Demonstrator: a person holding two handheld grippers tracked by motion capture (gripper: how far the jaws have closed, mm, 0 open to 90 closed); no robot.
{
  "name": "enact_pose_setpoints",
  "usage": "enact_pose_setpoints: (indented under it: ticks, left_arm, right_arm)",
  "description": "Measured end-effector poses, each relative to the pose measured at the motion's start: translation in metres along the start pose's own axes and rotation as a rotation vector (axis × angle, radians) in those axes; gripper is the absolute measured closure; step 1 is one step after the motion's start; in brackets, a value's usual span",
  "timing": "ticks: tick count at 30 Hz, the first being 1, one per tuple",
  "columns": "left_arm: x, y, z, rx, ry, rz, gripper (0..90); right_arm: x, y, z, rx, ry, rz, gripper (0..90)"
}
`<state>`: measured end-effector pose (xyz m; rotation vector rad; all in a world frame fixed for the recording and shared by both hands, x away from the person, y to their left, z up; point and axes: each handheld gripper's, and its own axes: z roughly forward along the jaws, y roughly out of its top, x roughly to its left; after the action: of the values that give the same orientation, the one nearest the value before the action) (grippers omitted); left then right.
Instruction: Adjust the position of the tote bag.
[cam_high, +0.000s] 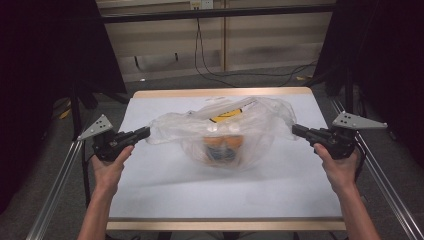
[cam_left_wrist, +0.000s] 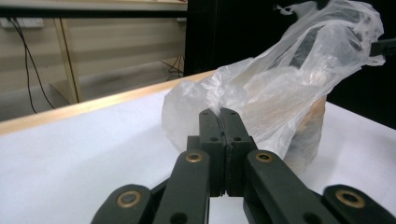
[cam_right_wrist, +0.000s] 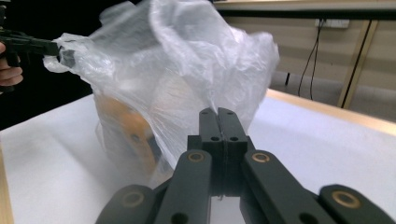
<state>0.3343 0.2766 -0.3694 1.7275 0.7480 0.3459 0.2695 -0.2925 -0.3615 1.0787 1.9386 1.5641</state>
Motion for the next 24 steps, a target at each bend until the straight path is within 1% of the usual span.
enact_pose_setpoints:
  ticks: [1,2,3,4,5,6,7,8,10,13,14,15,17,20,24]
  left_arm:
    - [0.002,-0.003,0.002,0.005,-0.012,-0.004,89.5]
    - [0.003,-0.007,0.005,0.023,0.003,-0.009,89.5]
    - [0.004,-0.011,0.007,0.028,-0.003,-0.014,89.5]
    - [0.005,-0.014,0.010,0.035,-0.006,-0.016,89.5]
    - [0.006,-0.017,0.013,0.047,0.000,-0.017,89.5]
    - [0.007,-0.020,0.016,0.048,-0.007,-0.023,89.5]
    - [0.009,-0.023,0.019,0.064,-0.003,-0.024,89.5]
    - [0.010,-0.026,0.022,0.072,-0.005,-0.031,89.6]
    - [0.012,-0.034,0.030,0.096,0.007,-0.042,89.6]
    - [0.017,-0.045,0.040,0.116,0.001,-0.049,89.6]
    - [0.018,-0.046,0.042,0.125,0.008,-0.048,89.6]
    - [0.020,-0.048,0.044,0.136,0.004,-0.045,89.6]
    - [0.023,-0.050,0.048,0.149,0.009,-0.044,89.7]
    - [0.026,-0.053,0.054,0.164,0.011,-0.056,89.7]
    - [0.030,-0.059,0.062,0.189,0.017,-0.066,89.7]
  right_arm:
    - [-0.002,-0.004,0.001,0.005,-0.003,0.006,90.0]
    - [-0.003,-0.008,0.002,0.011,-0.003,0.015,90.0]
    - [-0.005,-0.013,0.003,0.013,-0.005,0.028,90.0]
    - [-0.007,-0.016,0.005,0.026,-0.007,0.034,90.0]
    - [-0.010,-0.023,0.009,0.052,-0.019,0.032,90.0]
    - [-0.011,-0.025,0.011,0.062,-0.021,0.040,90.0]
    - [-0.011,-0.025,0.011,0.062,-0.021,0.040,90.0]
    - [-0.012,-0.027,0.014,0.077,-0.026,0.041,90.0]
    - [-0.015,-0.033,0.019,0.102,-0.035,0.044,90.0]
    - [-0.021,-0.040,0.026,0.119,-0.048,0.062,90.0]
    - [-0.023,-0.042,0.027,0.123,-0.050,0.067,90.0]
    - [-0.025,-0.043,0.028,0.124,-0.051,0.068,90.0]
    - [-0.028,-0.047,0.033,0.138,-0.060,0.081,90.0]
    - [-0.031,-0.052,0.039,0.159,-0.069,0.083,90.0]
    - [-0.035,-0.056,0.046,0.170,-0.076,0.095,90.0]
